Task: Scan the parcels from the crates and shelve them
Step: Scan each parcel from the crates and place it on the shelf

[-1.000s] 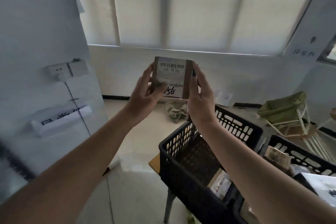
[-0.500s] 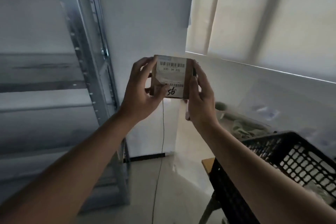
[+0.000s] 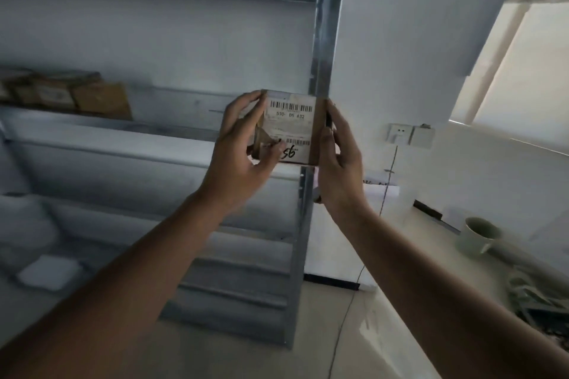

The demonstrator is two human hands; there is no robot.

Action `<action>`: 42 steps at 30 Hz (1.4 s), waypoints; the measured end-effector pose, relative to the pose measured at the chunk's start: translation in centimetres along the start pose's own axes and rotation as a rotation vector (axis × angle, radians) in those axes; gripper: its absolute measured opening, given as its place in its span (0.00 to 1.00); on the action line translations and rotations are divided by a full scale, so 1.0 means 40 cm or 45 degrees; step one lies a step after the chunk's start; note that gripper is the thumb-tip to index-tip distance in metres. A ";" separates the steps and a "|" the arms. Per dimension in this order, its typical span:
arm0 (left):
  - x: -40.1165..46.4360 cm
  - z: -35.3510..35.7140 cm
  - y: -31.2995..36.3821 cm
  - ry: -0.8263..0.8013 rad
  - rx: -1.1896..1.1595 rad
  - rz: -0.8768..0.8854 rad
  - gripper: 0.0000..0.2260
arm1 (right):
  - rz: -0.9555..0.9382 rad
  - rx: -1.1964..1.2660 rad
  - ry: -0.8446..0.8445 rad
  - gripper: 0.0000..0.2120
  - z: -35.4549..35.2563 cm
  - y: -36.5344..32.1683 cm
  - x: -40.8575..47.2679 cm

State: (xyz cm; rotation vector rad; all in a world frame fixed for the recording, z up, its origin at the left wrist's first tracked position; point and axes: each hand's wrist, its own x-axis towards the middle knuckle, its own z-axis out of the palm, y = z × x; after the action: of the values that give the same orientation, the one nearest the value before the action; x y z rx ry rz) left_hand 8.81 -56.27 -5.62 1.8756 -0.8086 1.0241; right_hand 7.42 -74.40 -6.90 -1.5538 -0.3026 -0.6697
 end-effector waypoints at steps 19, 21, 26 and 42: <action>0.034 -0.573 -0.487 0.037 0.169 -0.101 0.34 | -0.031 -0.016 -0.205 0.20 0.770 0.026 0.124; 0.049 -0.592 -0.555 0.023 0.204 -0.095 0.34 | -0.048 0.005 -0.215 0.20 0.825 0.054 0.163; 0.110 -0.618 -0.733 -0.006 0.284 -0.123 0.36 | -0.016 0.021 -0.222 0.21 0.957 0.148 0.283; 0.283 -0.746 -1.215 -0.231 0.169 -0.373 0.45 | 0.243 -0.191 -0.232 0.18 1.306 0.309 0.548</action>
State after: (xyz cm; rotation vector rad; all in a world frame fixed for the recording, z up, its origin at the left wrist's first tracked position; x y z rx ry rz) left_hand 43.67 -9.79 -3.47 2.1485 -0.5551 0.7483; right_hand 43.78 -29.41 -2.89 -1.7661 -0.2401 -0.4093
